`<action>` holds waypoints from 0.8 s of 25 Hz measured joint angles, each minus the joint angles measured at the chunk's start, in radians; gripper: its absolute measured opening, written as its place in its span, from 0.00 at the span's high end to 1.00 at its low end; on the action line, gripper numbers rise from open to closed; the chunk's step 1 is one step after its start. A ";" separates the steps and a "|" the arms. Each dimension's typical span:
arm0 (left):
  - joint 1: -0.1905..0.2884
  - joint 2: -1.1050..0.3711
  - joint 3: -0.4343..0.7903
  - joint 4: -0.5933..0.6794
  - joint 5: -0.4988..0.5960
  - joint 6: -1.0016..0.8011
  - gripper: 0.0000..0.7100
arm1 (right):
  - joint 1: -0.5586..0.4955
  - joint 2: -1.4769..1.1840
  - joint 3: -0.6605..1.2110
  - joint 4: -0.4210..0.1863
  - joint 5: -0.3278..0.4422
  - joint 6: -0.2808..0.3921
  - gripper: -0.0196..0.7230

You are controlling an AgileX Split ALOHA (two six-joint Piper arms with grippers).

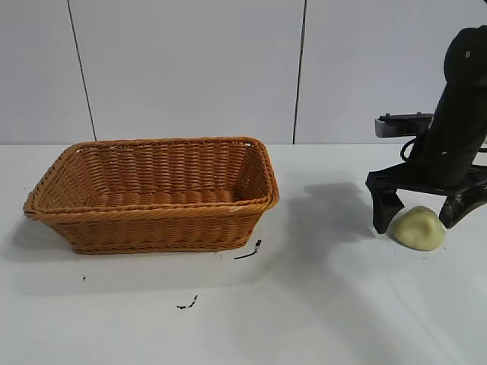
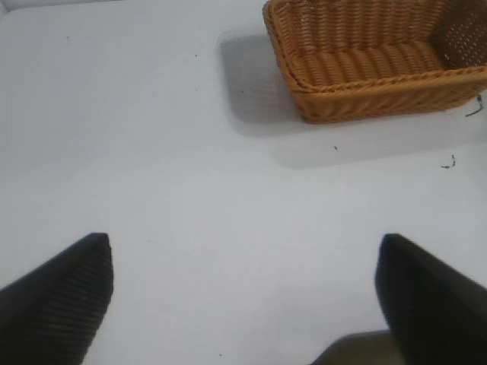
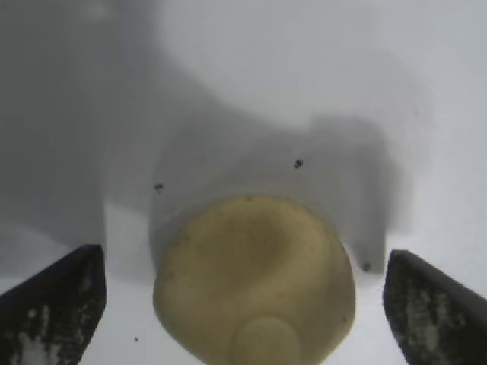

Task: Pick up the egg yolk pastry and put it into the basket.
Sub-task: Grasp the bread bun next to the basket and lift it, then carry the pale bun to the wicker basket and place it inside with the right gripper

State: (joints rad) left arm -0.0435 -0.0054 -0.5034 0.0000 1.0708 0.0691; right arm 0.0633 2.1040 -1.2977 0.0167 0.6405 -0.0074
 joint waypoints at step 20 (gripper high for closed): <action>0.000 0.000 0.000 0.000 0.000 0.000 0.02 | 0.003 -0.102 -0.416 -0.001 0.386 0.000 0.86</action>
State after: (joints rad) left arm -0.0435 -0.0054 -0.5034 0.0000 1.0708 0.0691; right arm 0.0659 2.0018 -1.7135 0.0157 1.0262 -0.0074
